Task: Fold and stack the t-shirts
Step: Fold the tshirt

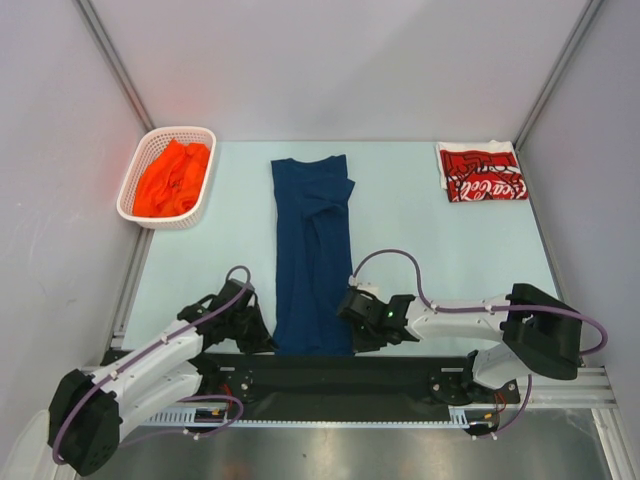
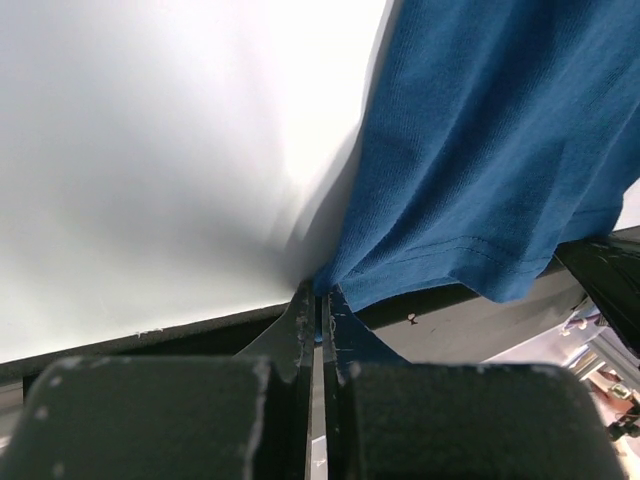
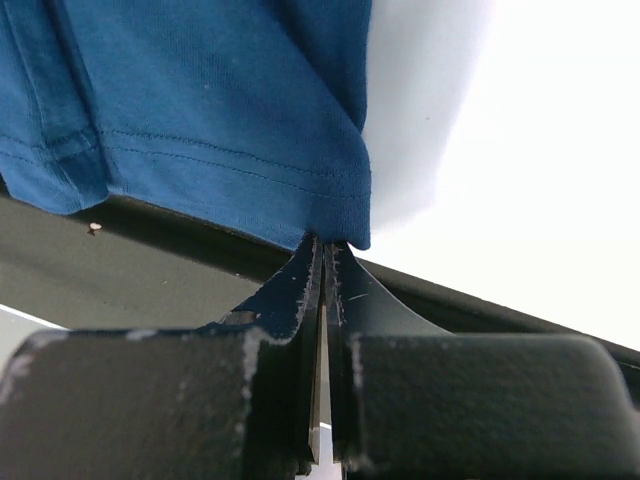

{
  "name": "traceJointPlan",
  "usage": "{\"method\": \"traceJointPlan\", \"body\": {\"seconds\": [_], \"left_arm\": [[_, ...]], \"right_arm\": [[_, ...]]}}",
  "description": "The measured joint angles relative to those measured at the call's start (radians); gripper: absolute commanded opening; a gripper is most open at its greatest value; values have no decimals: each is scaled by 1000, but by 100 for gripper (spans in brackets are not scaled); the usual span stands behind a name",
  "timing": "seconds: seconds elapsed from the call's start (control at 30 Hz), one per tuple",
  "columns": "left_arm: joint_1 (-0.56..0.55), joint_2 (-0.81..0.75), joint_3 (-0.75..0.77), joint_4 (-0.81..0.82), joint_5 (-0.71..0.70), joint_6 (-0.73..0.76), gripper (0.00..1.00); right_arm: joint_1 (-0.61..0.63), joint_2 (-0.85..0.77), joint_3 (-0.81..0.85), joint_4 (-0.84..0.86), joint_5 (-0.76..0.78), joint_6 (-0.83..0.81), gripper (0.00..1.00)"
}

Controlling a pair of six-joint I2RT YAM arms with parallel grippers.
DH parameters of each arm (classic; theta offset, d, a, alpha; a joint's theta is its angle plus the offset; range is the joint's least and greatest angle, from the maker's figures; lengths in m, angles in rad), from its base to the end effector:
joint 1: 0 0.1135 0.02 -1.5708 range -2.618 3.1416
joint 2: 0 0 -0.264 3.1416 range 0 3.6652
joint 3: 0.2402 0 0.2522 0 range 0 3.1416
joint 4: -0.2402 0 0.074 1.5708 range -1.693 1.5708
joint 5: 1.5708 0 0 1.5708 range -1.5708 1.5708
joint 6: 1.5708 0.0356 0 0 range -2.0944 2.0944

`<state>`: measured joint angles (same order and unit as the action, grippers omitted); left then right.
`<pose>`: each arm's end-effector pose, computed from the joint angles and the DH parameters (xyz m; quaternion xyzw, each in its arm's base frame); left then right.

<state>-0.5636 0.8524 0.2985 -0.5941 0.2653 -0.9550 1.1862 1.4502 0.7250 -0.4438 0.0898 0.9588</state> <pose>0.1054 -0.0777 0.1356 -0.1612 0.9560 -0.2370 0.0618 0.0983 0.2344 0.1573 -0.1022 0.9736 0.1541 0.1339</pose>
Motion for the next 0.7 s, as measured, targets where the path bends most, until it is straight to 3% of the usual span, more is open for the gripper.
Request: {"method": "traceJointPlan", "body": {"seconds": [0.37, 0.5, 0.6, 0.63, 0.7], "left_arm": [[0, -49, -17, -37, -14, -41, 1], [0, -50, -23, -35, -2, -48, 27], [-1, -70, -21, -43, 11, -52, 44], [-1, -79, -19, -51, 10, -52, 56], [-1, -99, -13, -85, -2, -45, 60]], "right_arm": [[-9, -13, -31, 38, -14, 16, 0], [-13, -13, -32, 42, -23, 4, 2], [-18, -14, -32, 44, -35, -12, 18], [-19, -16, -31, 42, -41, -19, 27], [-18, -27, -29, 27, -50, -40, 32]]}}
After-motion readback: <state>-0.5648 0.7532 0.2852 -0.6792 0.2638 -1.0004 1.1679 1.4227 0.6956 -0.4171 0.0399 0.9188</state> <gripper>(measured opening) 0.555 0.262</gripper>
